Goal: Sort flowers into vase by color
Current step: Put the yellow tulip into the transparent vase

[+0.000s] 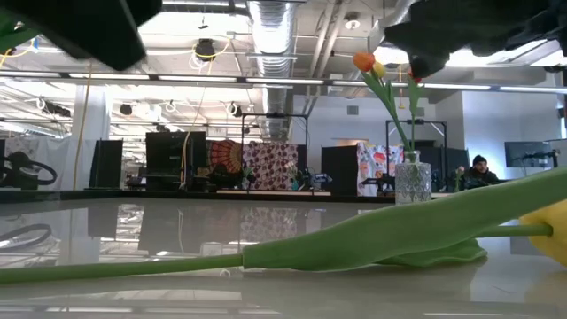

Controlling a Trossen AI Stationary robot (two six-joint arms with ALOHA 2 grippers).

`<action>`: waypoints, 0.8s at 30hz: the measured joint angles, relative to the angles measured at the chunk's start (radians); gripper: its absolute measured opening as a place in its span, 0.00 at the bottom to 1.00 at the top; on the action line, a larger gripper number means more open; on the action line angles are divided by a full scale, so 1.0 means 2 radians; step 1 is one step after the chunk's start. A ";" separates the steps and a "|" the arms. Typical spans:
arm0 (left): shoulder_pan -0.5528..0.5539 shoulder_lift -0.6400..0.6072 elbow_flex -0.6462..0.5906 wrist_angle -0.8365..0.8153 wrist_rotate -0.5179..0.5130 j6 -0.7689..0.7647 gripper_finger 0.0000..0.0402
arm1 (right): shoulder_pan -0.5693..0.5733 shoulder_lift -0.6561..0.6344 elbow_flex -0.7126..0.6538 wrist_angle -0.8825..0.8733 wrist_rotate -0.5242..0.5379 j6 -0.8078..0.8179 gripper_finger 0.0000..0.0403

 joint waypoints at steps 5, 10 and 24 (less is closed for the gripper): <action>0.000 0.040 0.000 0.037 -0.009 -0.012 0.43 | 0.022 0.000 0.000 0.003 0.000 0.024 0.47; 0.001 0.075 0.000 0.053 -0.066 -0.019 0.43 | 0.049 0.000 0.000 0.012 0.000 0.030 0.47; 0.019 0.122 0.002 0.083 -0.068 -0.039 0.41 | 0.136 0.000 0.000 0.016 0.110 0.058 0.47</action>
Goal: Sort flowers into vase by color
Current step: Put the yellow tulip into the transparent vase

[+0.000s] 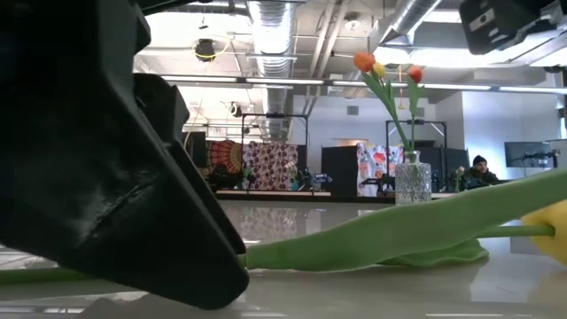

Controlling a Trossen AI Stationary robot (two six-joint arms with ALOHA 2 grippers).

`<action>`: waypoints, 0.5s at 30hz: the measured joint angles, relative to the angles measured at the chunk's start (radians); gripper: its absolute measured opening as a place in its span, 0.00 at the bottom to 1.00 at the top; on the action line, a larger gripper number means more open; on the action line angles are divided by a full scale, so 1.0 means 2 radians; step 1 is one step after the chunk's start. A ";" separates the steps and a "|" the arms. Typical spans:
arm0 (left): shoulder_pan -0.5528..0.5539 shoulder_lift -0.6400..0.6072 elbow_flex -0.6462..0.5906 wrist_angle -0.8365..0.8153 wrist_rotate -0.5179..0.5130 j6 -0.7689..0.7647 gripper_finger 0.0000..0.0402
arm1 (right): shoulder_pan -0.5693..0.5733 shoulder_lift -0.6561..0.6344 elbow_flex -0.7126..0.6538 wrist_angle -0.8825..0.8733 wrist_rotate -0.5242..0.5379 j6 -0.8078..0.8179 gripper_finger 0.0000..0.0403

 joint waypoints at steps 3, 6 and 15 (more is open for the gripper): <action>0.000 0.001 0.000 -0.002 0.001 0.000 0.32 | 0.003 0.000 0.000 0.000 0.011 0.005 0.47; 0.001 0.002 0.000 -0.002 -0.003 -0.005 0.18 | 0.003 0.000 0.000 0.005 0.012 0.006 0.47; 0.008 -0.004 -0.002 -0.005 -0.052 -0.004 0.01 | 0.011 0.000 0.000 0.040 0.009 0.007 0.47</action>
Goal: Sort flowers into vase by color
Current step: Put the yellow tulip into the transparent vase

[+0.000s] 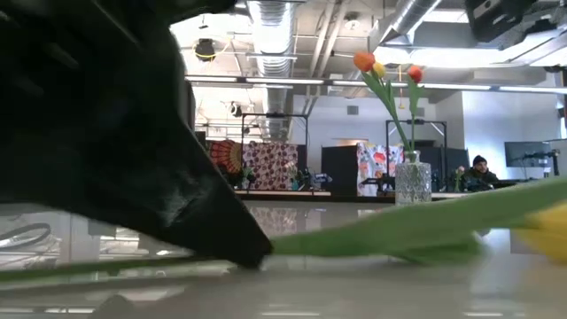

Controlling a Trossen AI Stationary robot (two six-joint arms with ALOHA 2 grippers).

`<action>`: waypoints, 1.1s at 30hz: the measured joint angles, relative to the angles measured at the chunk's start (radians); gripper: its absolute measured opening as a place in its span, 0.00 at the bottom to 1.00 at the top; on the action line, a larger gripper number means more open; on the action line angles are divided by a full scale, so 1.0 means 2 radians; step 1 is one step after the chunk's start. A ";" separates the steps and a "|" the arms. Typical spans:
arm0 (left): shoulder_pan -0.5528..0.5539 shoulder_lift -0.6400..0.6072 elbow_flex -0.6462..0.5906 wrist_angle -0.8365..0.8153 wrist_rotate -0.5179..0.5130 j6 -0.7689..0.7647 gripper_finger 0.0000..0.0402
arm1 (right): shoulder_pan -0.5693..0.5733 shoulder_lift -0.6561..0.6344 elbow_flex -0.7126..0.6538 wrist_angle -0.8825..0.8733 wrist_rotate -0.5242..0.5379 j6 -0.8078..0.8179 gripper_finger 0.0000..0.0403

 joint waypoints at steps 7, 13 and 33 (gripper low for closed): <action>0.001 -0.049 -0.001 -0.016 -0.082 0.027 0.00 | 0.040 0.000 0.000 0.029 -0.017 0.025 0.47; -0.002 -0.087 -0.001 -0.033 -0.142 0.038 0.00 | 0.062 0.000 0.000 0.034 -0.018 0.011 0.47; -0.008 -0.165 0.000 -0.015 -0.319 0.087 0.00 | -0.027 0.205 0.100 0.110 -0.028 -0.078 0.47</action>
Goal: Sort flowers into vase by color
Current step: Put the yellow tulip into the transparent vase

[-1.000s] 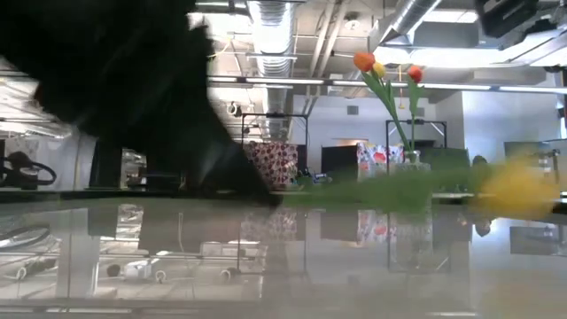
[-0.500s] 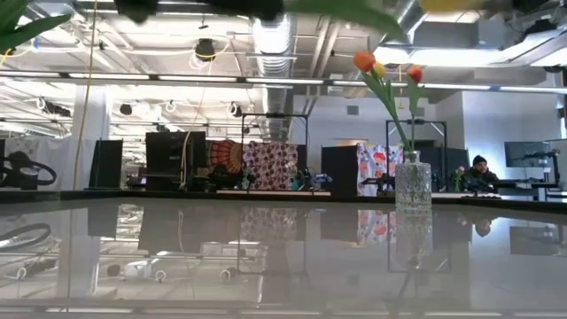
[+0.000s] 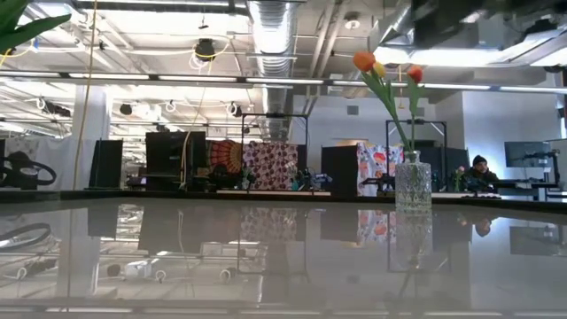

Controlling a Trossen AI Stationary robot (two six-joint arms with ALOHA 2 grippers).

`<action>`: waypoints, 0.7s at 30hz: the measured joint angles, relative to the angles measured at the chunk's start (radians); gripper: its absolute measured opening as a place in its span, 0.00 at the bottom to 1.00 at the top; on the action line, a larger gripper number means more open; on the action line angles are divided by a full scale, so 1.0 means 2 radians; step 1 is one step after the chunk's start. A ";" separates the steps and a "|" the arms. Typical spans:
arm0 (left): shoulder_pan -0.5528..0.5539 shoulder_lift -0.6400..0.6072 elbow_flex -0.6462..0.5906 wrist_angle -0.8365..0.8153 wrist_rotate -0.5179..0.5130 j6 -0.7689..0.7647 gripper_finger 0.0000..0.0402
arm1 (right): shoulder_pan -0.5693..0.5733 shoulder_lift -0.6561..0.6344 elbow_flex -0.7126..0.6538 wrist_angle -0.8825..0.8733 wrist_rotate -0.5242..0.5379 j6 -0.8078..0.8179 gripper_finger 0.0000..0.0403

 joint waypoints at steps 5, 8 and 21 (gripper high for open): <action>0.004 -0.001 0.000 0.050 -0.006 0.036 0.00 | -0.048 0.051 0.051 -0.002 -0.012 -0.003 0.47; 0.005 -0.001 0.000 0.100 0.001 0.087 0.00 | -0.076 0.069 0.075 -0.001 -0.061 -0.003 0.47; 0.005 -0.005 0.000 0.279 0.104 0.302 0.00 | -0.121 0.075 0.112 0.087 -0.200 -0.023 0.47</action>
